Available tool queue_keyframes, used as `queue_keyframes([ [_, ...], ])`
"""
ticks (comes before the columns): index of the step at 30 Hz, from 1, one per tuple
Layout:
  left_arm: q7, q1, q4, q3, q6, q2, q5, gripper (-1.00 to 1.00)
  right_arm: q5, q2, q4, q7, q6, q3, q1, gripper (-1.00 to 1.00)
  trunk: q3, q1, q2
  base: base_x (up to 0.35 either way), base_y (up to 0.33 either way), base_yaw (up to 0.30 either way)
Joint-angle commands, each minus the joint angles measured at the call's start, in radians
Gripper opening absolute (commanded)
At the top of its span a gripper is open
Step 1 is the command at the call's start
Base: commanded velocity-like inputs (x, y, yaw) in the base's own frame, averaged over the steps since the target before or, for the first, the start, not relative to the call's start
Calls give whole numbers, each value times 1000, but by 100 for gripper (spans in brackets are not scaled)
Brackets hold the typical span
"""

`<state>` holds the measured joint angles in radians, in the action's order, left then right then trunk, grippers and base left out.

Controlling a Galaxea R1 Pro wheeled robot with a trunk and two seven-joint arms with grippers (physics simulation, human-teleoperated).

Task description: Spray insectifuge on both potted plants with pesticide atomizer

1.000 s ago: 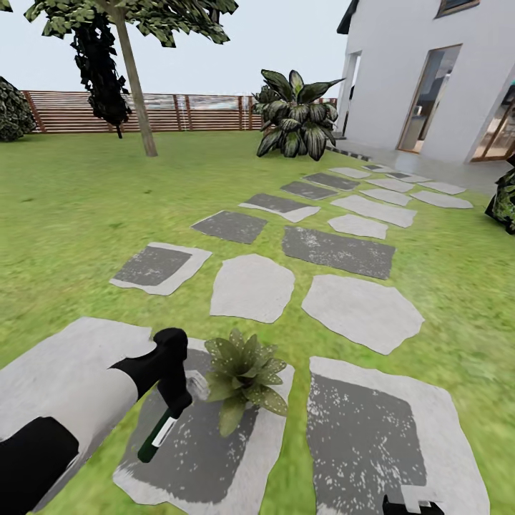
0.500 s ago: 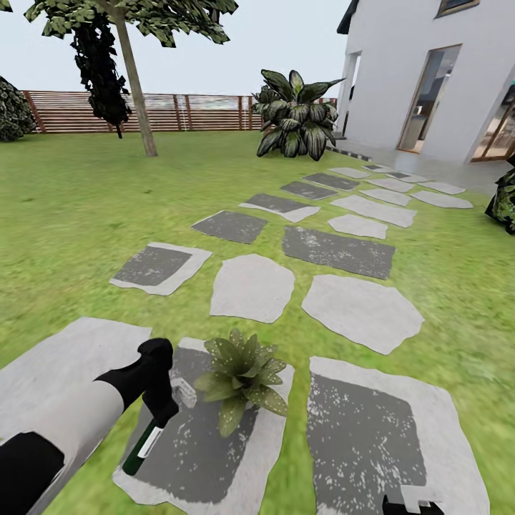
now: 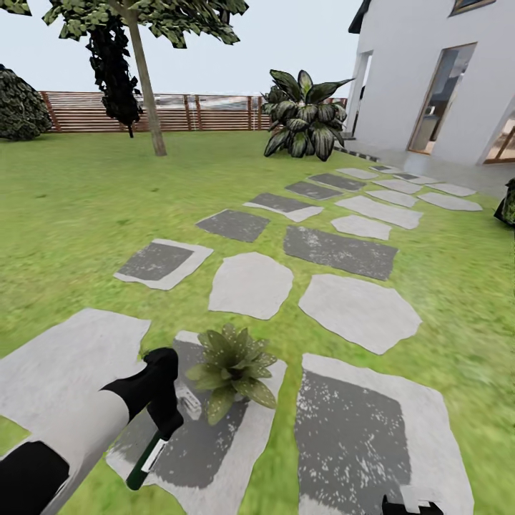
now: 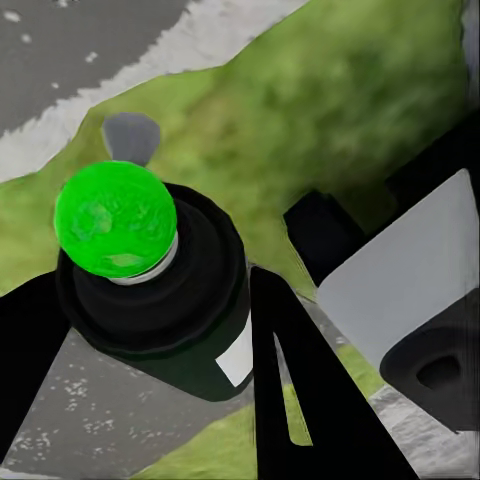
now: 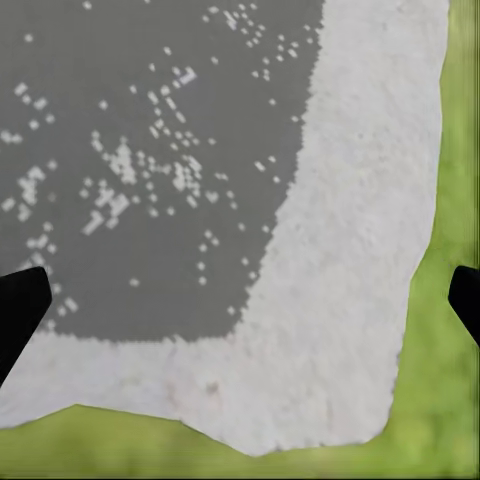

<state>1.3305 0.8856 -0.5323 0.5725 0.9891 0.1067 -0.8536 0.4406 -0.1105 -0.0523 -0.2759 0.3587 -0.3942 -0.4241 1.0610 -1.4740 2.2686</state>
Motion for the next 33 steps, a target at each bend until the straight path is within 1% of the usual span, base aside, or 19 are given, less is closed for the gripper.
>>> queue_keyframes([
  [1,8,-7,-3,4,7,-8,-9,-100,10,0,2,-3,3,-8,-1,100,1,0,0,-128,-97,2],
  [4,-23,-12,-11,4,8,-14,-10,-100,10,0,2,-3,3,-8,-1,100,1,0,0,-51,-34,1],
  [7,-77,-13,-13,0,12,-15,-9,-100,11,1,3,-3,3,-7,-1,100,1,0,0,-12,-8,0],
  [10,-94,-17,-4,-25,13,-11,-9,-100,12,1,3,-3,3,-7,-1,100,1,0,0,-3,-2,0],
  [11,-101,-31,-7,-49,13,-7,-9,-100,12,1,3,-3,3,-7,-1,100,1,0,0,0,0,0],
  [13,-147,-47,-11,-97,12,-9,-9,-100,12,2,3,-3,3,-8,-1,100,1,0,0,0,0,0],
  [14,-180,-51,-12,-116,11,-10,-9,-100,12,2,3,-3,3,-7,-1,100,1,0,0,0,0,0],
  [15,-233,-56,-12,-146,10,-12,-7,-100,12,2,3,-3,3,-7,-1,100,1,0,0,0,0,0],
  [16,-259,-59,-12,-170,9,-14,-2,-100,12,2,3,-3,3,-7,-1,100,1,0,0,0,0,0],
  [17,-276,-63,-12,-194,7,-15,9,-100,12,2,3,-3,3,-6,-1,100,1,0,0,0,0,0],
  [18,-293,-72,-13,-223,5,-16,32,-100,12,2,3,-3,3,-7,-1,100,1,0,0,0,0,0],
  [19,-300,-78,-15,-235,4,-17,49,-100,12,2,3,-3,3,-6,-1,100,1,0,0,0,0,0],
  [21,-310,-88,-16,-250,2,-20,93,-100,12,2,3,-3,3,-6,-1,100,1,0,0,0,0,0],
  [24,-314,-92,-16,-255,2,-32,129,-100,12,2,3,-3,3,-6,-1,100,1,0,0,0,0,0],
  [26,-316,-94,-15,-256,0,-48,134,-100,12,2,3,-3,3,-6,-1,100,1,0,0,0,0,0],
  [28,-324,-95,-15,-255,0,-54,136,-100,12,1,2,-3,3,-7,-1,100,1,0,0,0,0,0],
  [30,-346,-100,-16,-256,0,-57,138,-100,12,1,2,-3,3,-6,-1,100,1,0,0,0,0,0],
  [31,-369,-104,-17,-256,-1,-58,141,-100,12,1,3,-3,3,-7,-1,100,1,0,0,0,0,0],
  [33,-382,-105,-17,-256,-1,-60,142,-100,12,1,2,-3,3,-7,-1,100,1,0,0,0,0,0],
])
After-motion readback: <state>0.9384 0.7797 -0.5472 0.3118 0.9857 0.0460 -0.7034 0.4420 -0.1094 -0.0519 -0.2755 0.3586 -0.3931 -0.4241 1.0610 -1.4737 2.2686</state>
